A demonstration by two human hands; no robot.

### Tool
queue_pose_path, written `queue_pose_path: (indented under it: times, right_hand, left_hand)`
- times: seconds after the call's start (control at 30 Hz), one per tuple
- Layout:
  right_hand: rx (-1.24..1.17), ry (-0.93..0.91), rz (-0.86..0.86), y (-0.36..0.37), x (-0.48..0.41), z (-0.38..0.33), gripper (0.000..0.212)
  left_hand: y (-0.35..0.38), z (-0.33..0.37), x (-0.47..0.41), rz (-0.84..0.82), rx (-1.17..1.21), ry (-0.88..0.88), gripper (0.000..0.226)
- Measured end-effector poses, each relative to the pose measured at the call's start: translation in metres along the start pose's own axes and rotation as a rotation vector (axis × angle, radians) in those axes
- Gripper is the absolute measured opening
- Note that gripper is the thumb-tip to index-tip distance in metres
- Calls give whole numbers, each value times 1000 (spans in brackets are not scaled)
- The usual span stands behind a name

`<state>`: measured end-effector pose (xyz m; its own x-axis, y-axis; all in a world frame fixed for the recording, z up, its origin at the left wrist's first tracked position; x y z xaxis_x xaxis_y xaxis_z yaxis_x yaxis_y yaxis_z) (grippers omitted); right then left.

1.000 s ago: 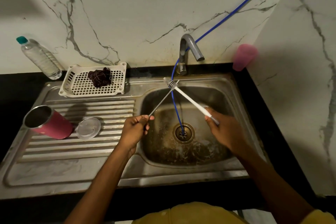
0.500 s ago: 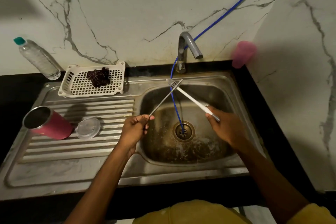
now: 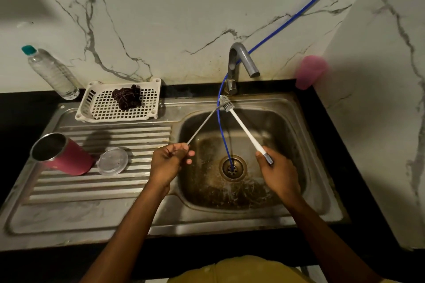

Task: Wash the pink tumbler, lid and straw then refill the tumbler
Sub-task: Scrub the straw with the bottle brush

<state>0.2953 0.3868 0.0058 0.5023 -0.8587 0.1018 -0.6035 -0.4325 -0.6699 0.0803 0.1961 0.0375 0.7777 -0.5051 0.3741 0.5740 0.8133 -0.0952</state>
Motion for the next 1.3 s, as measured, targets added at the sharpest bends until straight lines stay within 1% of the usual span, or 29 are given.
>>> queue_pose_path:
  times: [0.17,0.27,0.37,0.43,0.5,0.57,0.6,0.67,0.73,0.83,0.87,0.93,1.17,1.3]
  right_hand:
    - [74,47,-19,1,-9,8,29]
    - [-31,95,-3,0,-15,17,30]
    - [-237,-27,-7,-3,-9,11,19]
    - [-315,-130,-71,-4,0,0,15]
    - [-243,-252,-165,-2,11,-7,18]
    - [-64,-353,-227,2,19,-12,34]
    - [-17,-369,-248,4,22,-13,36]
    - [-55,-384,-272,6,25,-15,31]
    - [-46,-415,-268,7,27,-17,28]
    - [96,-415,-190,0,24,-17,38]
    - [160,-413,-155,-2,22,-17,37]
    - [217,-386,-139,-6,19,-20,36]
    - [228,-328,-112,-2,15,-27,32]
    - [170,-287,-98,8,19,-28,31]
  left_hand:
    - [2,7,0,37,-17,61,11]
    - [1,10,0,46,-50,93,14]
    - [-2,9,-2,58,-65,91,15]
    - [-4,6,-3,61,-64,70,15]
    - [-3,3,-5,59,-64,48,14]
    - [0,4,-5,52,-85,46,14]
    - [1,5,-5,50,-100,53,19]
    - [2,5,-5,50,-111,60,26]
    - [0,4,-6,55,-108,67,28]
    - [-1,2,-6,51,-87,72,19]
    - [0,2,-5,52,-74,70,15]
    - [1,1,-5,58,-68,72,13]
    - [2,2,-13,84,-81,82,12]
    - [0,1,-13,99,-76,90,13]
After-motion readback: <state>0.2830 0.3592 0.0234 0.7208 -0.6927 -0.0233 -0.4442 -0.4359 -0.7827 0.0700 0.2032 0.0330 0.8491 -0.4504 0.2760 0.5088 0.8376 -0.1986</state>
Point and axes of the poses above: each hand's wrist, its own x-axis away from the middle knuckle, its own y-axis out of the palm, z = x × y, the point moved 4 cm from there along -x, towards the middle knuckle, and after that the axes turned 5 degrees about -x, right-handed, at the moved point
